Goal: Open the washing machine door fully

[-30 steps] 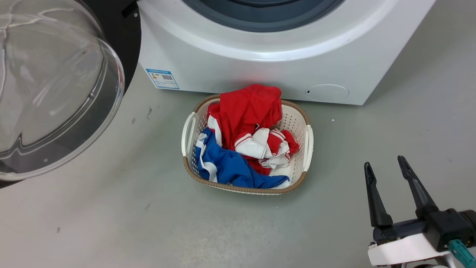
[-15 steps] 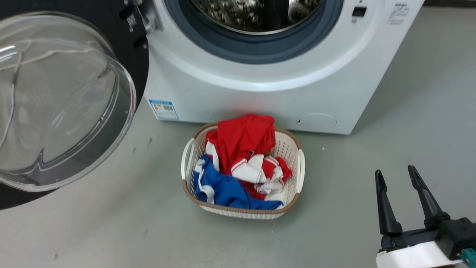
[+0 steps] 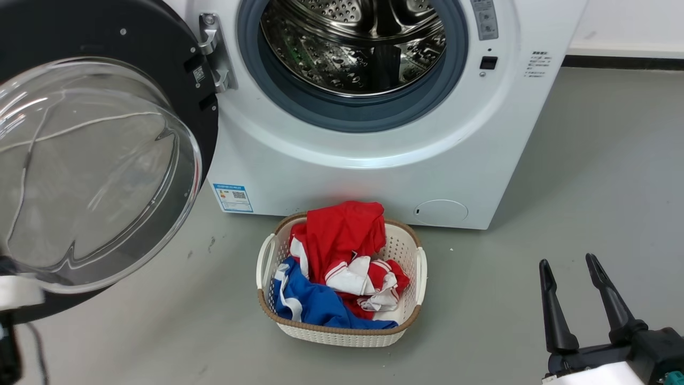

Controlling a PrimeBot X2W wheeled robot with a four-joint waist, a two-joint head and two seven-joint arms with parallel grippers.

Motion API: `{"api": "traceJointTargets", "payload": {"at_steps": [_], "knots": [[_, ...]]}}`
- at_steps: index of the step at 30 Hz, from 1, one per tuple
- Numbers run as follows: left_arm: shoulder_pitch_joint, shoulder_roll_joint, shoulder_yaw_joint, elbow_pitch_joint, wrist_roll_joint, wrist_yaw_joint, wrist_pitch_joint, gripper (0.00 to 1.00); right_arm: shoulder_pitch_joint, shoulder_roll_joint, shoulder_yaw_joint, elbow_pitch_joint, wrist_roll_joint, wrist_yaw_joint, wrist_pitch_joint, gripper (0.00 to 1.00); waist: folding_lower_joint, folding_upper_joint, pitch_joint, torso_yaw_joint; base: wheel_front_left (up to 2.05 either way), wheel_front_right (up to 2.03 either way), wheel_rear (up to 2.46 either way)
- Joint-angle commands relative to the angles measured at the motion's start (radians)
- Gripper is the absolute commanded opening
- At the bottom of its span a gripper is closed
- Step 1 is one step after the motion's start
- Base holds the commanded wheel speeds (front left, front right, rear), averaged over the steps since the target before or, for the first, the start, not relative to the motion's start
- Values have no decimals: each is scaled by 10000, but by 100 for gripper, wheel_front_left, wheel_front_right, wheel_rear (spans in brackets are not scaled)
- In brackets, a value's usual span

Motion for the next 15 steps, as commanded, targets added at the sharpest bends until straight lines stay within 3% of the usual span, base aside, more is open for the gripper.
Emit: {"api": "traceJointTargets", "payload": {"at_steps": [1,4,11,15], "knots": [[142,-181,-390,-106,122,-63,-19,100,84,14,-1,-39,36,-2,-21,100,0,0,-96,-102,0,0,0],[172,-366,-778,-213,191,-65,-20,100,110,16,-1,-48,64,-2,-21,100,0,0,-150,-175,0,0,0],[978,-1523,-2191,-898,619,75,-20,100,202,14,-2,-284,79,-2,-21,100,0,0,-414,-599,0,0,0],[1420,-1904,-2738,-1080,857,182,-20,100,254,14,-38,-404,92,-2,-21,100,0,0,-471,-748,0,0,0]]}}
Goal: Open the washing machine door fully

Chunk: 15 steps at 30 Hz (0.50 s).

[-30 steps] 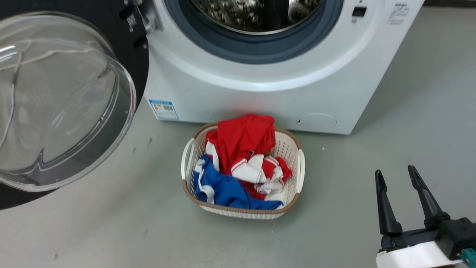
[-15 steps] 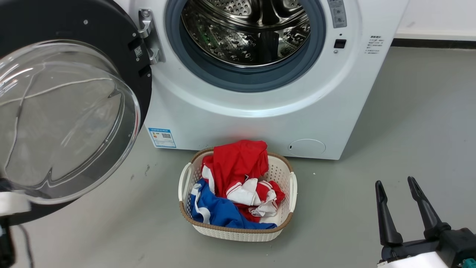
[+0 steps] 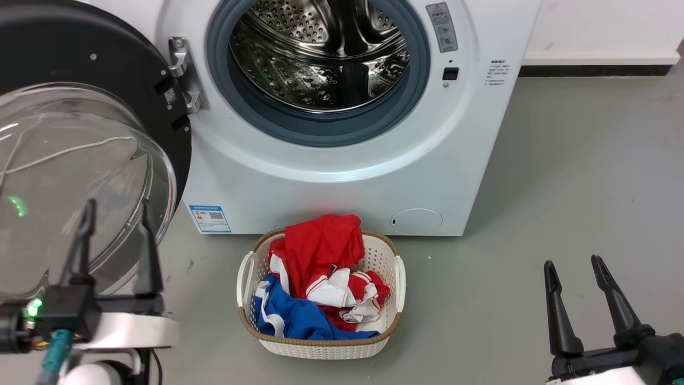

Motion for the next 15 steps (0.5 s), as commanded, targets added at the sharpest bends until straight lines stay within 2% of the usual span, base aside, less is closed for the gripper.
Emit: {"api": "traceJointTargets", "payload": {"at_steps": [1,6,15], "knots": [[267,-120,-231,25,108,63,-13,100,105,16,-7,-81,-1,-2,-21,100,1,-1,-42,-89,0,0,0],[602,-336,-662,328,177,118,-9,100,221,16,-42,-113,42,-2,-21,100,1,-1,-62,-161,0,0,0],[1103,-649,-1201,968,-228,494,-17,100,413,16,-39,-21,208,-2,-21,100,1,-1,-53,-222,0,0,0]]}}
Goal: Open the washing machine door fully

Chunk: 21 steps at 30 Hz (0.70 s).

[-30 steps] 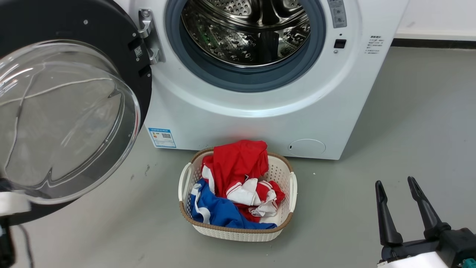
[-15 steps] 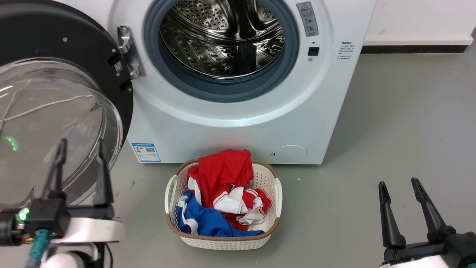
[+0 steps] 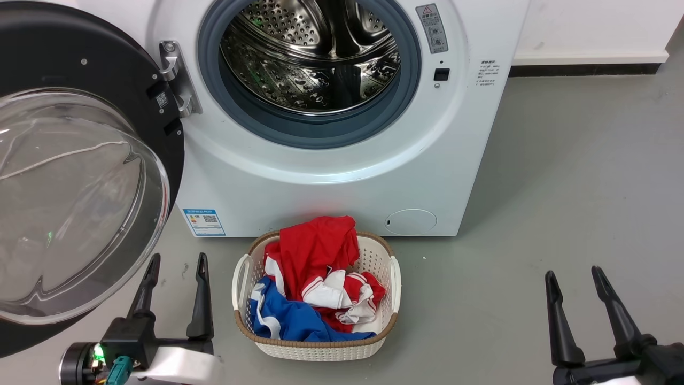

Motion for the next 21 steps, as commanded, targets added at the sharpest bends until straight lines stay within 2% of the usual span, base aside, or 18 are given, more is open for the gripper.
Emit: {"api": "traceJointTargets", "payload": {"at_steps": [1,6,21], "knots": [[103,-19,-5,49,-88,92,-20,100,145,14,-19,50,65,-2,-21,100,0,-1,1,0,0,0,0],[303,-78,-101,146,-261,300,-22,100,231,14,-42,209,272,-2,-21,100,0,-1,6,12,0,0,0],[595,-125,-322,470,-172,445,-24,100,350,14,-44,421,428,-2,-21,100,0,-1,-24,92,0,0,0]]}}
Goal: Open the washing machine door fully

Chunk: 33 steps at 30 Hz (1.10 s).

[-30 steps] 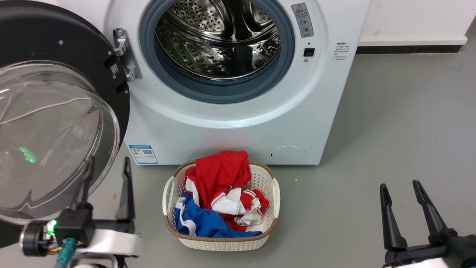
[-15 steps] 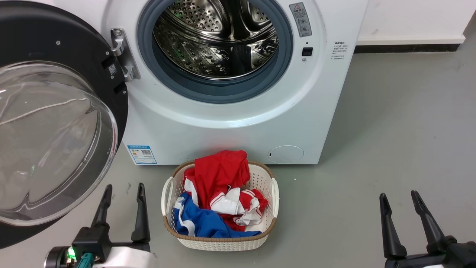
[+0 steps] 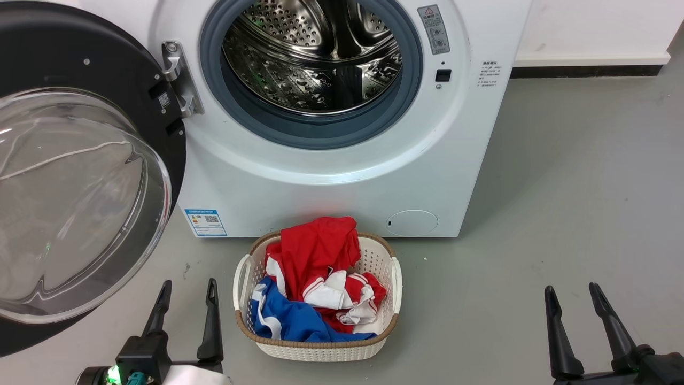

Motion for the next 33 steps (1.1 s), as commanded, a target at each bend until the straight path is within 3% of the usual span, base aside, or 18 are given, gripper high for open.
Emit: {"api": "traceJointTargets", "payload": {"at_steps": [1,7,8,12,33], "knots": [[80,-5,48,33,25,24,-24,100,59,14,-13,14,41,-2,-21,100,0,0,-6,-8,0,0,0],[75,-10,126,120,112,79,-24,100,39,14,22,32,61,-2,-21,100,0,0,-20,-27,0,0,0],[6,-6,111,125,69,48,1,0,-1,0,29,24,64,0,0,0,0,0,-20,-27,0,0,0],[31,-32,146,512,-62,63,98,0,53,2,78,318,197,0,31,0,0,0,-21,-30,0,0,0],[-537,-27,375,820,-4539,-291,1166,0,-889,-263,141,1130,4802,-1,852,0,0,0,-26,-46,0,0,0]]}}
